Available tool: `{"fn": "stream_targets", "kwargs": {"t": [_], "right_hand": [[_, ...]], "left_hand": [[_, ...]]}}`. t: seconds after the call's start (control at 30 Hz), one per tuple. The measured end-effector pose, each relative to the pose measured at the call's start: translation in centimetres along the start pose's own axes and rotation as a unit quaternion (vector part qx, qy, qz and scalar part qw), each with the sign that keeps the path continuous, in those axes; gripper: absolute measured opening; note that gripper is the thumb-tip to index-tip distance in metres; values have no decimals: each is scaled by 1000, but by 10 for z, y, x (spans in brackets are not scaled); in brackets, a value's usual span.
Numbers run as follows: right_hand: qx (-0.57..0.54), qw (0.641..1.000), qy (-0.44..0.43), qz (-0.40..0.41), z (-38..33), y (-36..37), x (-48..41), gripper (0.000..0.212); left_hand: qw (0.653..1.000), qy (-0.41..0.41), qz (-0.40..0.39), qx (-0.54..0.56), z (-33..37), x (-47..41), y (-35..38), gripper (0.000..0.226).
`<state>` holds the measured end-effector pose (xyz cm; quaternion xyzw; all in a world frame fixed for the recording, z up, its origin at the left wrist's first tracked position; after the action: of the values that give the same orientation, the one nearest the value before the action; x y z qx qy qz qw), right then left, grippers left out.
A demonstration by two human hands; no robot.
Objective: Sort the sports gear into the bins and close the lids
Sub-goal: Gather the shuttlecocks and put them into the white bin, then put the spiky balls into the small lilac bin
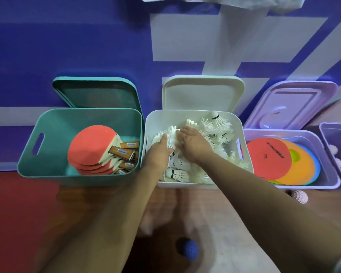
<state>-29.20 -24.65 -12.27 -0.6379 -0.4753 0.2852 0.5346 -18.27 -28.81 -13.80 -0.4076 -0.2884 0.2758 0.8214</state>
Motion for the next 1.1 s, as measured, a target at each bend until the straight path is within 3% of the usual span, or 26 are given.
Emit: {"fn": "stream_targets", "kwargs": {"t": [0.23,0.4,0.53,0.67,0.87,1.1], "right_hand": [[-112,990,-28,80,-11,-72,39,38],[-224,969,-8,102,21,-102,115,37],[-263,959,-15,103,48,-93,186,33],[-239,969,-20,60,78,-50,244,32],[-180,982,41,-44,141,29,297,51],[-147,980,129,-42,253,49,336,45]], "left_hand": [[996,9,86,-9,16,47,-47,63],[979,-2,196,53,31,121,-67,38],[964,5,249,90,45,182,-38,15],[979,-58,167,100,38,216,49,12],[987,-145,-40,50,34,244,185,55],[991,-132,-15,-26,46,248,215,33]]}}
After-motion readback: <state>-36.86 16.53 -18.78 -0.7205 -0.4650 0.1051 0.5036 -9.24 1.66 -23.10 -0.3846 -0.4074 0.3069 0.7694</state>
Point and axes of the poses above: each hand's wrist, its own x-axis away from the middle knuckle, its own y-axis out of the palm, z = x × y, the point moved 9 cm from there along -x, towards the middle knuckle, and after that the axes turned 9 degrees about y, right-handed, at the moved point
